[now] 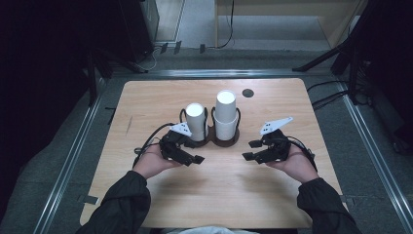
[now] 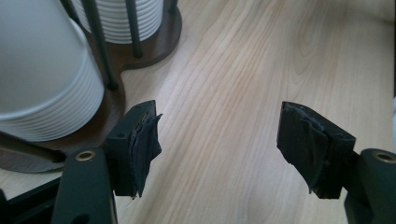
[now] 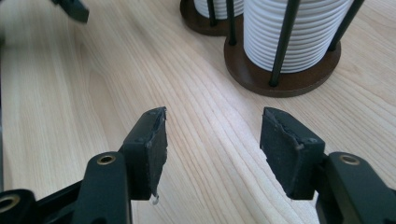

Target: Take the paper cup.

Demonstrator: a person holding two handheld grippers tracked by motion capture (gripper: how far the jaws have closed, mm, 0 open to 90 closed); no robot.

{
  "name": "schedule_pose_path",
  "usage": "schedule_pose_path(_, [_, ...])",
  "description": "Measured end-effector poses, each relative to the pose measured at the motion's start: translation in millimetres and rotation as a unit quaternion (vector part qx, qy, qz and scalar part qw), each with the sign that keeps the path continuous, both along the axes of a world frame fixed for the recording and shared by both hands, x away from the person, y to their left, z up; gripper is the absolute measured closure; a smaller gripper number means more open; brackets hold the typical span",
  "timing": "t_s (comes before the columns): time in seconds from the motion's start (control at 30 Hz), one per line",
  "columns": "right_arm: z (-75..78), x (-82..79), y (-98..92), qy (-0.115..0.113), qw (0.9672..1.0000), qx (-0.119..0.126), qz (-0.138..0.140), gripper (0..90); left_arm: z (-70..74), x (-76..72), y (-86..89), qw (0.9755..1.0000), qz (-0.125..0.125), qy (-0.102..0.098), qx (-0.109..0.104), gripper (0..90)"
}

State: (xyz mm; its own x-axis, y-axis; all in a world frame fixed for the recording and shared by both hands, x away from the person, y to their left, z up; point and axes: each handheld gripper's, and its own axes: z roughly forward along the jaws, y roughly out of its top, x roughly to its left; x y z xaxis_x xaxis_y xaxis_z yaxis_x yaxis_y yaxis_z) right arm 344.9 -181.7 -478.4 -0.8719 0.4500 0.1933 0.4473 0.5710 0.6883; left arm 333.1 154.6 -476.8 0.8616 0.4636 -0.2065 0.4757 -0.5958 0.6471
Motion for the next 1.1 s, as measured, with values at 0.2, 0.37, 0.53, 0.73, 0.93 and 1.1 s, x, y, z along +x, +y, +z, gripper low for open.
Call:
schedule_pose_path(0.2, [6.3,-0.8,3.3,-0.009,0.9996,-0.008,0.026,39.5,1.5,1.3,6.6,1.0,0.004,-0.007,-0.001,30.2])
schedule_pose_path(0.37, [15.0,0.4,3.5,-0.016,0.9983,-0.016,0.053,39.5,1.7,1.3,9.6,0.9999,0.006,0.001,-0.008,30.4])
schedule_pose_path(0.53, [30.9,8.5,2.5,-0.019,0.9978,-0.027,0.057,37.9,2.1,-1.4,8.2,0.9999,0.003,0.004,-0.01,30.0])
schedule_pose_path(0.73, [46.4,20.7,1.7,-0.02,0.9975,-0.025,0.063,36.4,5.4,-7.1,4.2,0.9998,-0.004,0.009,-0.017,26.2])
schedule_pose_path(0.93, [60.2,34.1,4.3,-0.022,0.9978,-0.032,0.054,32.6,4.3,-9.7,1.7,1.0,-0.009,0.0,-0.003,26.1])
schedule_pose_path(1.1, [69.2,41.2,8.1,-0.023,0.9978,-0.029,0.055,30.4,3.0,-9.8,0.1,1.0,-0.002,0.004,0.004,24.4])
